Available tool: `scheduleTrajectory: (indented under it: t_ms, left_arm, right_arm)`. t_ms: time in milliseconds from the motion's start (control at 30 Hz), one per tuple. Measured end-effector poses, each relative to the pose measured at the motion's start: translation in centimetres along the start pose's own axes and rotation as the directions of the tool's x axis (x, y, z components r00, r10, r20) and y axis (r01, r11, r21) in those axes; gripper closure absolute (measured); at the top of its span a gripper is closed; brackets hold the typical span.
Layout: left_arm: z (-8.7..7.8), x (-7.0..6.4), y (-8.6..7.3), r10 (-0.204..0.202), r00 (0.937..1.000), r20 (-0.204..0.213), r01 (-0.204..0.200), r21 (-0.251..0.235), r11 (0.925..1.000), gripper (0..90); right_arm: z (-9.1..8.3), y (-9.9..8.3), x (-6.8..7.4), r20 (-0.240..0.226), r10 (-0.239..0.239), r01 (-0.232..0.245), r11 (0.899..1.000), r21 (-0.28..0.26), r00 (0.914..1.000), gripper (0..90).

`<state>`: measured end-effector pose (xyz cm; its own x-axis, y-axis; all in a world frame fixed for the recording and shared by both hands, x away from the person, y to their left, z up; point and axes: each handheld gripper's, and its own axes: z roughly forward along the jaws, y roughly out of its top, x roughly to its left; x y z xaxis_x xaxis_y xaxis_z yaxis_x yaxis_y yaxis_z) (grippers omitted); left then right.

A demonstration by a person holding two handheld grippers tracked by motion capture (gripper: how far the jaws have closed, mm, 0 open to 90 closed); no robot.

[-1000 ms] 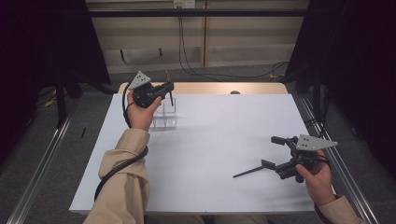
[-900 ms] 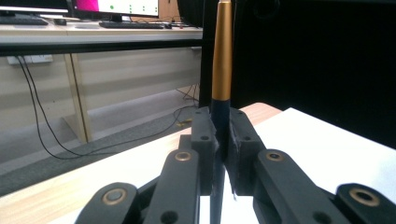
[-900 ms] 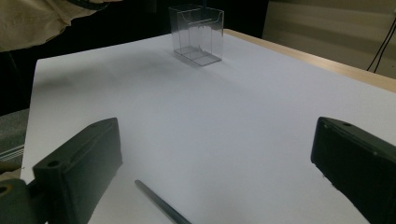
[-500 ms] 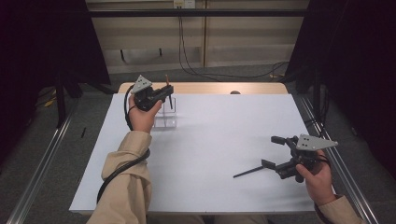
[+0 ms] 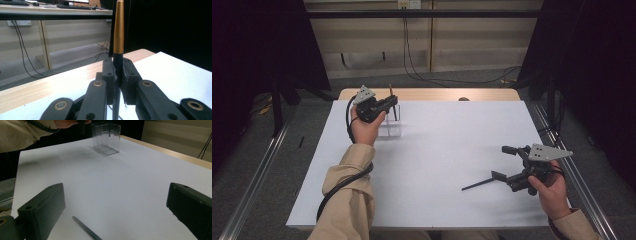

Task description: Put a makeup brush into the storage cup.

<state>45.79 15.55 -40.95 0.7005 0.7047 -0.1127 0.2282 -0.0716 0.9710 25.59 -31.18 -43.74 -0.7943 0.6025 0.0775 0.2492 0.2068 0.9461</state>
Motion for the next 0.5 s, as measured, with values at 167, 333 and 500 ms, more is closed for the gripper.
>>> scheduleTrajectory:
  t_ms: [167, 333, 500]
  left_arm:
    - [0.01, -0.09, -0.12, 0.001, 1.0000, 0.007, -0.001, 0.007, 1.0000, 82.9]
    - [0.16, -0.14, -0.43, 0.001, 1.0000, 0.008, -0.001, 0.019, 0.9998, 82.9]
    - [0.23, -0.14, -0.71, -0.003, 1.0000, 0.008, 0.003, 0.026, 0.9997, 82.8]
  right_arm:
    - [0.04, -0.03, -0.04, -0.001, 0.000, 0.000, 1.000, 0.000, 1.0000, 1.1]
    - [0.05, -0.05, -0.04, -0.003, 0.003, -0.003, 1.000, 0.001, 1.0000, 1.1]
    - [0.09, -0.05, -0.02, -0.002, 0.001, -0.001, 1.000, 0.003, 1.0000, 1.1]
